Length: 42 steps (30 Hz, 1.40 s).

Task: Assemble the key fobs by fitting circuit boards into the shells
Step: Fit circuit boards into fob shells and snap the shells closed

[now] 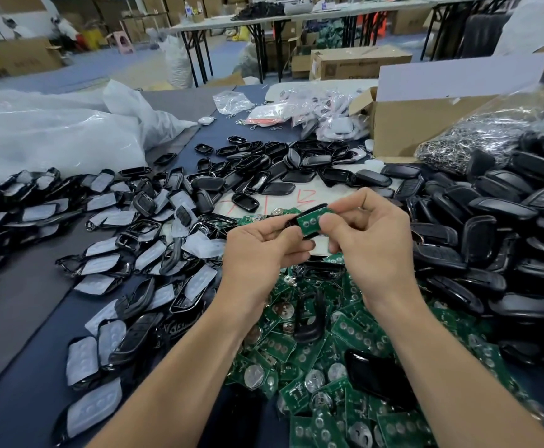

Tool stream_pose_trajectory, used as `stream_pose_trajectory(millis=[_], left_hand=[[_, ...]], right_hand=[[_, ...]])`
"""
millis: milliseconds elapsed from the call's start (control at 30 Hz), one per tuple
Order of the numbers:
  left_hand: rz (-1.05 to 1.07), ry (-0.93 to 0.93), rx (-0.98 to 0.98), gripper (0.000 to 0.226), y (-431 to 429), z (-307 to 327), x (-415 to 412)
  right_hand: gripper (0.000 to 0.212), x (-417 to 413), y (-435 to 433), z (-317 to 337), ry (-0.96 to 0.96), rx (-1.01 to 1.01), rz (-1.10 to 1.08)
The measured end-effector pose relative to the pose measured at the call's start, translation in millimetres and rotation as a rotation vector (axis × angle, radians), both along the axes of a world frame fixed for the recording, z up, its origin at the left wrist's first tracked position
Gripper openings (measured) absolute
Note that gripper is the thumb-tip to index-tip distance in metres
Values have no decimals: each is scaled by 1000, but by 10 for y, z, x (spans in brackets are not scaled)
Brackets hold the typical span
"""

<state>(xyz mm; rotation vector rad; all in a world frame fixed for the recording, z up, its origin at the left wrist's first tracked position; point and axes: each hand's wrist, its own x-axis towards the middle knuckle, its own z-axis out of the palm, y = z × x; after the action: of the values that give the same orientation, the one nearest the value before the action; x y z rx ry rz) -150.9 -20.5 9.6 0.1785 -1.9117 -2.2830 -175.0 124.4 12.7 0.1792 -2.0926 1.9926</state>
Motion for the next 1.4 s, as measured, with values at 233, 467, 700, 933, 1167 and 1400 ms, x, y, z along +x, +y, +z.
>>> stream_pose_trajectory(millis=[233, 467, 700, 933, 1167, 1400], left_hand=[[-40, 13, 7, 26, 11, -26, -14], [-42, -2, -6, 45, 14, -22, -20], [-27, -28, 2, 20, 4, -64, -28], [-1, -49, 26, 17, 7, -46, -24], [-13, -19, 2, 22, 24, -23, -2], [-21, -9, -19, 42, 40, 18, 9]], right_hand=[[18, 27, -11, 10, 33, 113, -118], [19, 77, -42, 22, 78, 143, -234], [17, 11, 35, -10, 14, 186, -279], [20, -61, 79, -15, -15, 68, -134], [17, -3, 36, -23, 25, 154, -201], [19, 9, 23, -3, 21, 144, -244]])
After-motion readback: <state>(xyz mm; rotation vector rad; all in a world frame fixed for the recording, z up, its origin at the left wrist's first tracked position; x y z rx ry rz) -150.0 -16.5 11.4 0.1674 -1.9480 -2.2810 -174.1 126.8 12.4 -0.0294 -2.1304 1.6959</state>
